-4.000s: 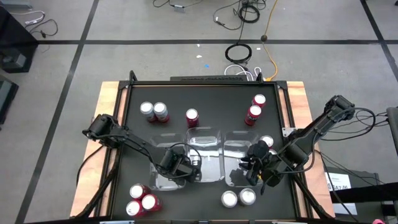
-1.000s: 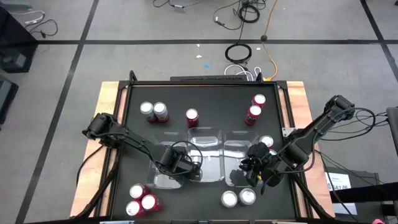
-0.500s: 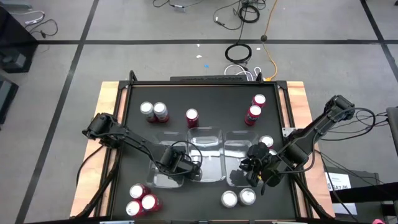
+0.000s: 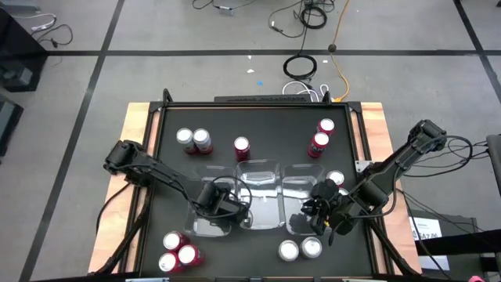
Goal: Sort soda cans
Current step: Put the pink-white soda can into the center transparent bin
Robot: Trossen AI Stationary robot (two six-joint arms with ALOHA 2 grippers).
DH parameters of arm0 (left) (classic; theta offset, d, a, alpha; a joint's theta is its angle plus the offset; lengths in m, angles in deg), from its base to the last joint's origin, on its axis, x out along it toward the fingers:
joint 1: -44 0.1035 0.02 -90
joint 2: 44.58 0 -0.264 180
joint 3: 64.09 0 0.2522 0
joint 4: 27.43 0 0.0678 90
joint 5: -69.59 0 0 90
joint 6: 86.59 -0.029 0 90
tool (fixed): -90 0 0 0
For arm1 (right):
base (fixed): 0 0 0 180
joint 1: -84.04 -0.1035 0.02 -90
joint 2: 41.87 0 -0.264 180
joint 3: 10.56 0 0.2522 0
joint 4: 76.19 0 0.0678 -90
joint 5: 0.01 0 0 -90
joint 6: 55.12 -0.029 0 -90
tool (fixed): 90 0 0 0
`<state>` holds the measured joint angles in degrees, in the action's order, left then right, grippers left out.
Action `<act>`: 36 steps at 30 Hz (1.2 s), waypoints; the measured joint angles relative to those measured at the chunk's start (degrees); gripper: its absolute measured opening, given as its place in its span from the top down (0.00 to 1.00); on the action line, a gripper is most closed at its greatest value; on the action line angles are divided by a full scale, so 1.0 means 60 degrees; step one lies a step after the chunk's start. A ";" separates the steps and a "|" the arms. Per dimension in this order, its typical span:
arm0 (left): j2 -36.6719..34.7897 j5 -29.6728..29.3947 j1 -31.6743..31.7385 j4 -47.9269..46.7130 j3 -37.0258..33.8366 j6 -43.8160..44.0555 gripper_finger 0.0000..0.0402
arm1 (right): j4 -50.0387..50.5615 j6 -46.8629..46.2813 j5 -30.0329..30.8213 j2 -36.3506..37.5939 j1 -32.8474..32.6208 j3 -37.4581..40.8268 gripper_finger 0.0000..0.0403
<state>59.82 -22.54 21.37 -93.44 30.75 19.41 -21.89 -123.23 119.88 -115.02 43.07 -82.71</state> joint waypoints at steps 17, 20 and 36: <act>-0.3040 -0.2365 -0.0062 -0.0458 0.0000 -0.4636 0.53 | 0.0001 -0.0623 0.0000 -0.0003 -0.0003 0.0000 0.75; -0.3566 -0.2257 -0.0066 -0.0488 0.0000 -0.6744 0.53 | 0.0000 -0.0945 0.0000 -0.0003 0.0000 0.0000 0.75; -0.5035 -0.5487 -0.1802 -0.2726 -0.0876 -1.0571 0.53 | -0.1603 -0.2056 0.1561 -0.0003 0.0082 0.0000 0.92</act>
<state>29.60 -55.46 10.56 -109.80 25.49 -44.02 -31.51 -135.57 129.25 -115.04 43.56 -82.71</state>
